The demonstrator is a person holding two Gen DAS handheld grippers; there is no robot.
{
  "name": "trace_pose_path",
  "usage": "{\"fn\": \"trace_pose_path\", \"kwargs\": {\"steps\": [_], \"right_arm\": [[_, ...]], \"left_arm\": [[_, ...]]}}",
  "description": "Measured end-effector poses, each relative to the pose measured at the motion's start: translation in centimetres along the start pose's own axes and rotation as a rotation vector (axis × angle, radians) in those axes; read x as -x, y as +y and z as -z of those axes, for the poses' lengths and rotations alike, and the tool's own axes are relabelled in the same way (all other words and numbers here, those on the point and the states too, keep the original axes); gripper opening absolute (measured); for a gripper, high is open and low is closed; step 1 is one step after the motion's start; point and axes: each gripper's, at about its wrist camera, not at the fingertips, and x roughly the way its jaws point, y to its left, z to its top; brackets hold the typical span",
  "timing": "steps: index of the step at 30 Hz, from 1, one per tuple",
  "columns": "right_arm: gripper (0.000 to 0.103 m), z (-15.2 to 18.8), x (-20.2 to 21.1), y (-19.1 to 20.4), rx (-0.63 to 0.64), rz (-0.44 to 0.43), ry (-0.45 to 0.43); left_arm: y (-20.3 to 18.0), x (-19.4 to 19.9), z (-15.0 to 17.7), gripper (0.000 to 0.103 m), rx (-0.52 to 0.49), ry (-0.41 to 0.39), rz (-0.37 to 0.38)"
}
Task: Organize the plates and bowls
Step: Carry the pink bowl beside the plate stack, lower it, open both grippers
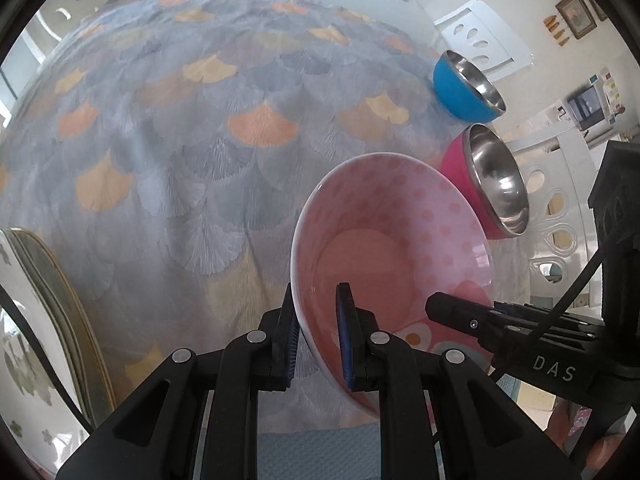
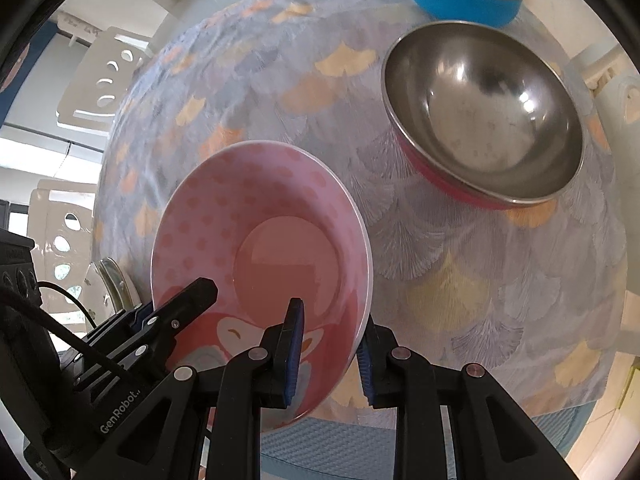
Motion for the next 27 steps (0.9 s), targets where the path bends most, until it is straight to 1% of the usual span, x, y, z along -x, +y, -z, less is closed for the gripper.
{"fn": "trace_pose_path", "kwargs": {"steps": [6, 12, 17, 23, 27], "right_arm": [[0.024, 0.6, -0.5, -0.5, -0.016, -0.037, 0.018], [0.024, 1.1, -0.1, -1.1, -0.022, -0.047, 0.024], [0.024, 1.8, 0.5, -1.6, -0.034, -0.065, 0.026], [0.025, 2.8, 2.0, -1.8, -0.028, -0.095, 0.011], [0.026, 3.3, 3.2, -1.8, -0.011, -0.090, -0.003]], "left_arm": [[0.8, 0.1, 0.4, 0.014, 0.014, 0.011, 0.021], [1.0, 0.8, 0.3, 0.015, 0.004, 0.009, 0.013], [1.6, 1.8, 0.3, 0.015, 0.018, 0.005, 0.018], [1.1, 4.4, -0.5, 0.015, -0.013, -0.059, 0.014], [-0.6, 6.4, -1.9, 0.015, -0.076, -0.108, 0.035]]}}
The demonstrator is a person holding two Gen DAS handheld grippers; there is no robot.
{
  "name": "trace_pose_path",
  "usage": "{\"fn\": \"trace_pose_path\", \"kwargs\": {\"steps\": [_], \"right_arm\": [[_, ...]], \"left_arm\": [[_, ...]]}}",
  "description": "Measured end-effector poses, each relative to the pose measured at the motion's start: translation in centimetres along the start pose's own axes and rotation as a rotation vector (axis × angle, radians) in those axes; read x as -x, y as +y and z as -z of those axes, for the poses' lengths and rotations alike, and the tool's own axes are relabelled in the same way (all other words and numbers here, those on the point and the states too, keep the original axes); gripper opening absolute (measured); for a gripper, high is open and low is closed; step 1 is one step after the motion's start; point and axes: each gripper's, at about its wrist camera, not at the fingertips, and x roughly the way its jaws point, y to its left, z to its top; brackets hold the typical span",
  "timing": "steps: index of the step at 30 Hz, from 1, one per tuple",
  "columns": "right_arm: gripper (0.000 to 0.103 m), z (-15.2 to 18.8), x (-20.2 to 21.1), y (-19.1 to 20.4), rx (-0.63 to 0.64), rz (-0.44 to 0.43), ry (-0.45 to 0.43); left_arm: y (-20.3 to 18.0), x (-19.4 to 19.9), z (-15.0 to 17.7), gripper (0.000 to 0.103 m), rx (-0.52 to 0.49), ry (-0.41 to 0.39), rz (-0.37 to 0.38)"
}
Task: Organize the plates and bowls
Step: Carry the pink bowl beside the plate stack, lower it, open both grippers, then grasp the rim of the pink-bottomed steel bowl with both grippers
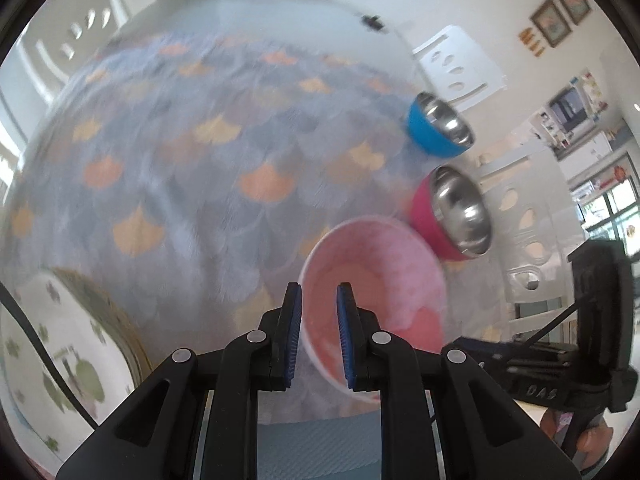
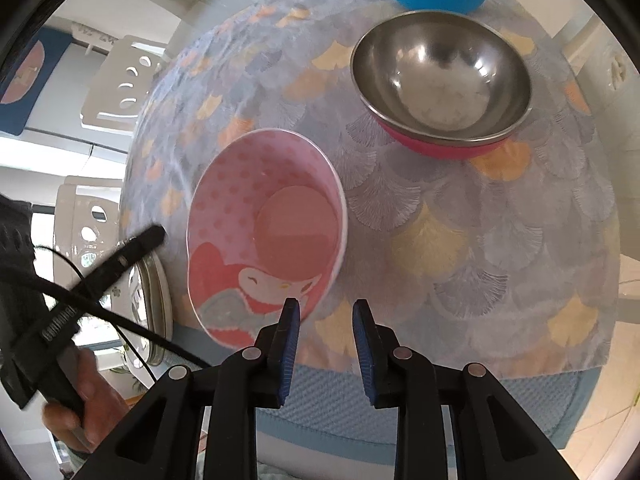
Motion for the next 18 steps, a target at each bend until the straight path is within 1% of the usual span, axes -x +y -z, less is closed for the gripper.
{"fn": "trace_pose_path", "kwargs": {"steps": [2, 4, 5, 6, 7, 8, 9, 10, 11, 13, 15, 18], "right_arm": [[0.026, 0.3, 0.7, -0.3, -0.005, 0.001, -0.017], [0.026, 0.6, 1.8, -0.9, -0.027, -0.010, -0.049], [0.026, 0.6, 2.3, -1.3, -0.038, -0.017, -0.065], [0.027, 0.6, 2.9, -1.7, -0.052, -0.024, -0.086], [0.030, 0.5, 3.6, -2.2, -0.067, -0.031, -0.112], [0.034, 0.3, 4.2, -2.6, -0.078, -0.036, -0.137], [0.049, 0.2, 4.8, -3.1, -0.091, -0.038, -0.164], [0.058, 0.0, 5.5, -3.7, -0.110, -0.040, -0.201], [0.060, -0.1, 6.0, -4.2, -0.128, -0.042, -0.231], [0.061, -0.6, 6.9, -5.4, -0.164, -0.048, -0.282], [0.061, -1.1, 7.2, -6.2, -0.180, -0.045, -0.302], [0.061, -2.5, 7.1, -7.1, -0.205, -0.007, -0.339]], "left_arm": [[-1.0, 0.4, -1.1, 0.017, -0.039, -0.010, 0.013], [-2.2, 0.5, -2.3, 0.031, -0.077, -0.023, 0.031], [-3.1, 0.5, -3.1, 0.032, -0.100, -0.030, 0.045], [-3.9, 0.3, -3.8, 0.036, -0.118, -0.028, 0.056], [-4.6, 0.1, -4.4, 0.043, -0.136, -0.022, 0.068], [-5.3, -0.3, -5.0, 0.048, -0.151, -0.018, 0.081], [-6.1, -0.7, -5.6, 0.057, -0.162, -0.016, 0.095], [-6.9, -1.0, -6.3, 0.057, -0.174, -0.018, 0.106], [-7.7, -1.5, -6.9, 0.057, -0.193, -0.012, 0.120], [-9.2, -2.9, -7.8, 0.059, -0.236, 0.015, 0.138], [-10.3, -4.7, -8.7, 0.059, -0.256, 0.052, 0.136], [-10.9, -7.8, -9.9, 0.058, -0.236, 0.136, 0.158]]}}
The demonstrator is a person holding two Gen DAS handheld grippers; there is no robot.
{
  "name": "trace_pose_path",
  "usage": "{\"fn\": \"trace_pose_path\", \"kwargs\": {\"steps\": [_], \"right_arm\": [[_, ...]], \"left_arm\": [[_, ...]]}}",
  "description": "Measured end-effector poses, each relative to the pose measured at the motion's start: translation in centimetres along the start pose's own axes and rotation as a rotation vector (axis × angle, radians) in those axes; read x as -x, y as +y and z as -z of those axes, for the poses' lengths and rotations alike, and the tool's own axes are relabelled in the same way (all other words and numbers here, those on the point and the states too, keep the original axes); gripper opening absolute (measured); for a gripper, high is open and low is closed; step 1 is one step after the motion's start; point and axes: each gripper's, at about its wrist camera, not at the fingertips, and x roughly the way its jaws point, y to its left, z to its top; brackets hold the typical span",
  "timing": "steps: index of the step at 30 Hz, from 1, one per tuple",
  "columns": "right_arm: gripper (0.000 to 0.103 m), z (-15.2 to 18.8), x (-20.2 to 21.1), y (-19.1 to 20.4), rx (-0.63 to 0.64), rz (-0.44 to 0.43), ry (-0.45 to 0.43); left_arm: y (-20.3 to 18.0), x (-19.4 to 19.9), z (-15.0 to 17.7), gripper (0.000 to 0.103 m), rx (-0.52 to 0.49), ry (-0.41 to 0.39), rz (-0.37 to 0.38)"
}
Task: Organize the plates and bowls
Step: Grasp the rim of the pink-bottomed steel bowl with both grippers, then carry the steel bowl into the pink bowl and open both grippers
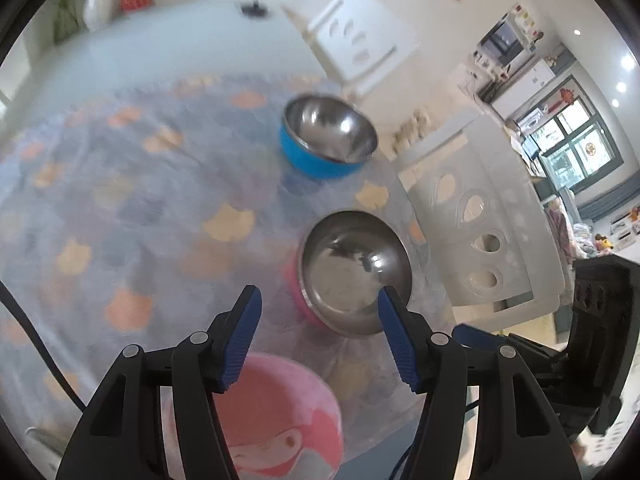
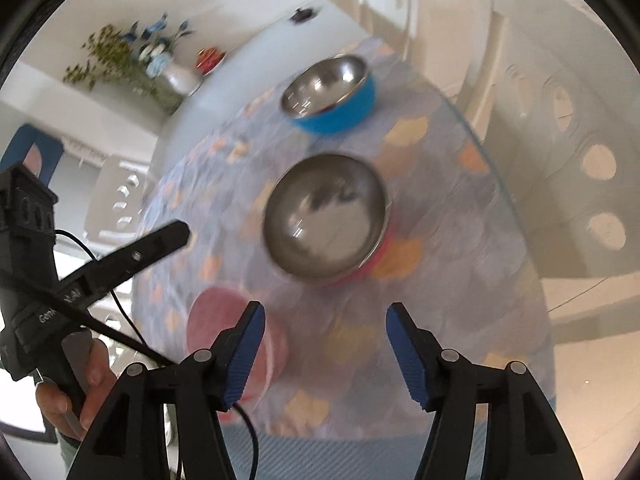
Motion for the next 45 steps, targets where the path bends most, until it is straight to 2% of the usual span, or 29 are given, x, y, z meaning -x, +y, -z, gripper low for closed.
{"fn": "trace_pose_path", "kwargs": {"steps": [5, 9, 14, 19, 26, 28, 31, 33, 35, 38, 45], "right_arm": [[0.061, -2.1, -1.2, -1.7, 0.002, 0.058, -0.038], [0.061, -3.1, -3.5, -2.9, -0.006, 0.078, -0.028], [0.061, -3.9, -6.2, -4.1, -0.016, 0.079, 0.015], [0.061, -4.4, -7.9, -4.6, -0.012, 0.076, 0.042], [0.061, -4.5, -8.9, -4.9, -0.007, 0.059, 0.059], [0.057, -4.5, -9.1, -4.9, 0.000, 0.056, 0.064], [0.037, -4.2, -9.5, -4.6, 0.010, 0.045, 0.073], [0.030, -3.9, -9.6, -4.1, 0.024, 0.043, 0.074], [0.030, -3.6, -9.6, -3.8, 0.041, 0.072, 0.061], [0.029, -3.3, -8.9, -3.5, 0.033, 0.054, 0.052], [0.029, -2.6, -5.0, -1.1, 0.095, 0.055, -0.026]], "left_arm": [[1.2, -3.7, -1.7, 0.058, 0.057, 0.101, 0.055], [1.3, -6.0, -2.1, 0.056, 0.059, 0.158, 0.033], [1.6, -8.7, -2.2, 0.043, 0.051, 0.225, 0.007], [1.7, -10.3, -2.0, 0.033, 0.047, 0.254, 0.002], [1.2, -11.8, -1.7, 0.029, 0.034, 0.283, 0.002], [0.9, -12.3, -1.6, 0.020, 0.026, 0.291, 0.000], [0.5, -12.4, -1.4, 0.014, 0.002, 0.285, -0.017], [0.2, -12.0, -1.3, 0.014, -0.018, 0.273, -0.022], [-0.4, -11.6, -1.1, 0.014, -0.039, 0.259, -0.038], [-1.1, -10.3, -0.7, 0.014, -0.067, 0.227, -0.056], [-1.9, -5.4, 0.6, 0.014, -0.049, 0.119, -0.053]]}}
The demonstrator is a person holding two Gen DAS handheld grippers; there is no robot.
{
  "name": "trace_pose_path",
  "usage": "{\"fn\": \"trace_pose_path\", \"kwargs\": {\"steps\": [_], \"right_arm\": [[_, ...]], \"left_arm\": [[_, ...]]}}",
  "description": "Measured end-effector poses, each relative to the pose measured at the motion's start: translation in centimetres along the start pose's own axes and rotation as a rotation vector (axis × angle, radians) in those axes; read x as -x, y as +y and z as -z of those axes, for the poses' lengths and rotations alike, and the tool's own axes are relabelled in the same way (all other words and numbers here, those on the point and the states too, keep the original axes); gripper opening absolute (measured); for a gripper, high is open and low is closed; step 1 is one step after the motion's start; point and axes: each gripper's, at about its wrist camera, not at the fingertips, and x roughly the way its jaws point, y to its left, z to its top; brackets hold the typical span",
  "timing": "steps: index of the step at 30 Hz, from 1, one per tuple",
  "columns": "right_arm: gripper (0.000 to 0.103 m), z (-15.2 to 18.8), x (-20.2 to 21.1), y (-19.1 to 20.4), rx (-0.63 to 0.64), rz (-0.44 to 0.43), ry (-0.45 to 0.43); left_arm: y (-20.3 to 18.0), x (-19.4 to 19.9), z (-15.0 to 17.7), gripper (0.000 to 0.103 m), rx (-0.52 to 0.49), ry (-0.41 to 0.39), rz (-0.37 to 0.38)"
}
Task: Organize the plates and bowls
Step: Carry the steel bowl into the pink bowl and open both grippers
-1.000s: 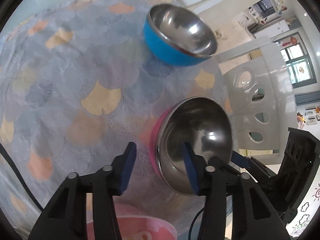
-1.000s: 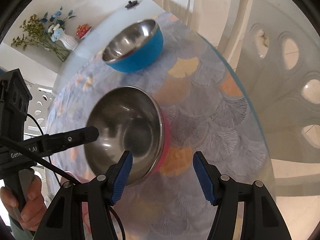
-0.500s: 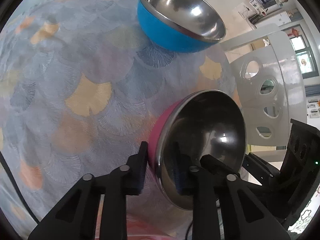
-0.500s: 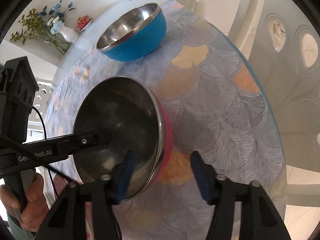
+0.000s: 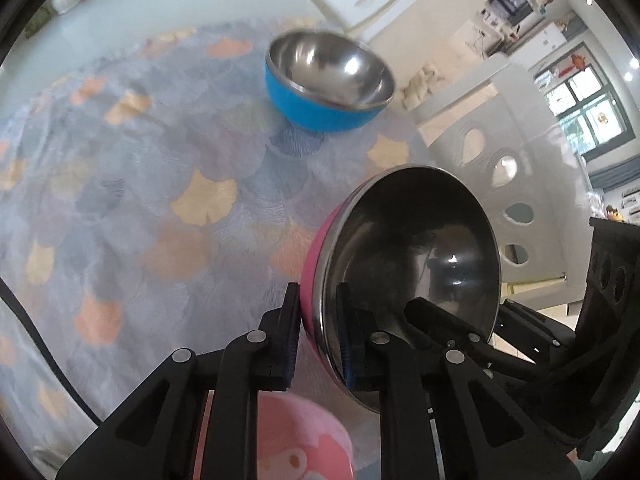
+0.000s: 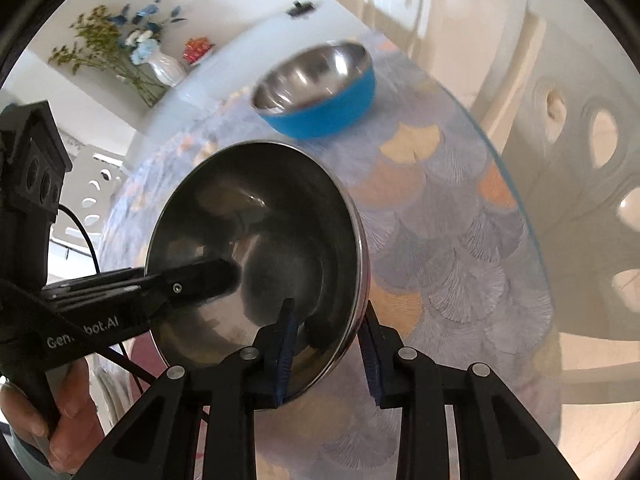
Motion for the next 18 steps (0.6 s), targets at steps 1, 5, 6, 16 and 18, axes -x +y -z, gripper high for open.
{"fn": "trace_pose_path", "kwargs": {"steps": [1, 5, 6, 16, 18], "right_arm": [[0.029, 0.0, 0.6, 0.3, 0.007, -0.003, -0.011], [0.029, 0.5, 3.9, 2.5, 0.052, -0.025, -0.064], [0.029, 0.7, 4.5, 3.1, 0.064, -0.031, -0.074], [0.029, 4.1, 9.5, 10.8, 0.140, -0.066, -0.136], [0.029, 5.3, 9.5, 11.9, 0.139, -0.058, -0.121]], "left_arm": [[-0.1, 1.0, 0.6, 0.014, 0.001, -0.024, 0.000], [-0.1, 5.5, 2.6, 0.014, 0.015, -0.121, -0.001], [0.0, 6.7, 3.1, 0.014, 0.019, -0.148, -0.001], [2.1, 15.7, 7.9, 0.014, 0.017, -0.293, -0.018], [2.9, 15.7, 9.3, 0.014, 0.026, -0.288, -0.018]]}}
